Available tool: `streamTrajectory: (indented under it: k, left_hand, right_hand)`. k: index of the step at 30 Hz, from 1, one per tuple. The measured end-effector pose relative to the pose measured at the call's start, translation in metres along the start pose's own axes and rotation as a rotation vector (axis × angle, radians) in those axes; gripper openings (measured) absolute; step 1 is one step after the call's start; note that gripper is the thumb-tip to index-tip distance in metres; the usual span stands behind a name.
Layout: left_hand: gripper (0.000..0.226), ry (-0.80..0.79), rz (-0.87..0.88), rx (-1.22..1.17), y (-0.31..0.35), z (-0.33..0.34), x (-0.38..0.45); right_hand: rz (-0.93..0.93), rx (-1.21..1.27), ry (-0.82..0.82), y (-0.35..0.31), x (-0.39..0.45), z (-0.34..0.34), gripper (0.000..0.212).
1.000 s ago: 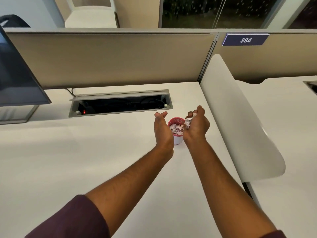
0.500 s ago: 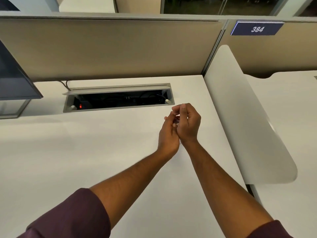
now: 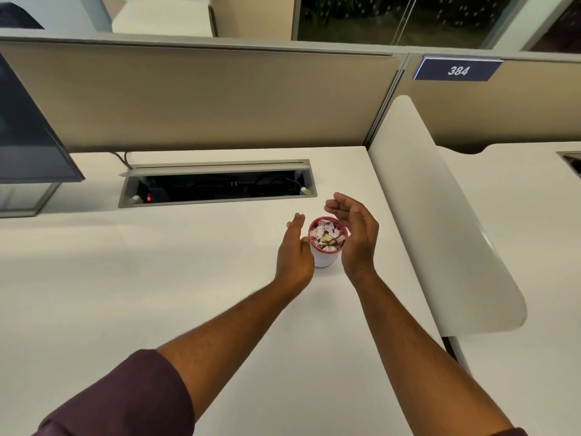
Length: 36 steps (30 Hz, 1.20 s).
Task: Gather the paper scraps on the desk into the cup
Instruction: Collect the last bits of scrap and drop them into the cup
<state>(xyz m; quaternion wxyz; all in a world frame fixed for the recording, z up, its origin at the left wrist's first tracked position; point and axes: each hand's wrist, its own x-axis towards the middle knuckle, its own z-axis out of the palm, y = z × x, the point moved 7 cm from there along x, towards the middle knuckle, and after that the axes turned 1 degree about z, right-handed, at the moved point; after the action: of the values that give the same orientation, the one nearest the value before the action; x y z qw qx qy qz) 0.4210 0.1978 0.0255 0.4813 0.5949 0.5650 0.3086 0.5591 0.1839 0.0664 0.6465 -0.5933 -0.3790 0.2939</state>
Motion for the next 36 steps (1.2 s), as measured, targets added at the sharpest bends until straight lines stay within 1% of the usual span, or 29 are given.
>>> streamTrajectory:
  k: [3, 5, 7, 12, 15, 19, 21, 23, 25, 27, 29, 31, 33, 36]
  left_hand:
    - [0.052, 0.029, 0.026, 0.007, -0.019, -0.021, -0.014]
    - [0.051, 0.052, 0.054, 0.001, -0.040, -0.043, -0.030]
    - [0.051, 0.081, 0.046, 0.020, -0.066, -0.067, -0.048]
    - [0.052, 0.166, 0.028, 0.117, -0.119, -0.131, -0.087]
    - [0.052, 0.208, 0.039, 0.150, -0.137, -0.167, -0.104]
    - [0.051, 0.245, 0.016, 0.191, -0.163, -0.213, -0.134]
    - [0.049, 0.262, 0.007, 0.214, -0.177, -0.236, -0.151]
    - [0.046, 0.298, -0.013, 0.231, -0.194, -0.266, -0.168]
    - [0.045, 0.340, -0.018, 0.268, -0.206, -0.296, -0.183]
    - [0.044, 0.366, -0.014, 0.296, -0.221, -0.332, -0.194]
    - [0.044, 0.361, 0.012, 0.339, -0.227, -0.348, -0.196]
    - [0.044, 0.370, -0.008, 0.417, -0.250, -0.398, -0.211]
    - [0.046, 0.331, -0.002, 0.488, -0.261, -0.411, -0.210]
    - [0.051, 0.233, -0.014, 0.639, -0.287, -0.444, -0.214]
  right_hand:
    - [-0.015, -0.040, 0.092, 0.000, -0.010, -0.015, 0.042]
    - [-0.028, -0.063, 0.123, 0.001, -0.023, -0.021, 0.037]
    - [-0.066, -0.116, 0.136, 0.000, -0.039, -0.024, 0.035]
    - [-0.196, -0.268, 0.107, -0.005, -0.088, -0.004, 0.023]
    - [-0.160, -0.325, 0.040, 0.006, -0.120, 0.019, 0.022]
    - [0.007, -0.400, -0.106, 0.029, -0.168, 0.058, 0.023]
    - [0.067, -0.430, -0.220, 0.039, -0.195, 0.082, 0.021]
    - [0.085, -0.457, -0.340, 0.044, -0.228, 0.111, 0.021]
    - [0.069, -0.525, -0.458, 0.050, -0.260, 0.138, 0.025]
    - [0.015, -0.627, -0.562, 0.052, -0.293, 0.171, 0.035]
    - [0.026, -0.677, -0.619, 0.060, -0.310, 0.185, 0.045]
    - [0.002, -0.705, -0.708, 0.057, -0.346, 0.234, 0.052]
    - [-0.035, -0.729, -0.769, 0.056, -0.361, 0.250, 0.055]
    - [-0.160, -0.768, -0.888, 0.044, -0.398, 0.298, 0.054]
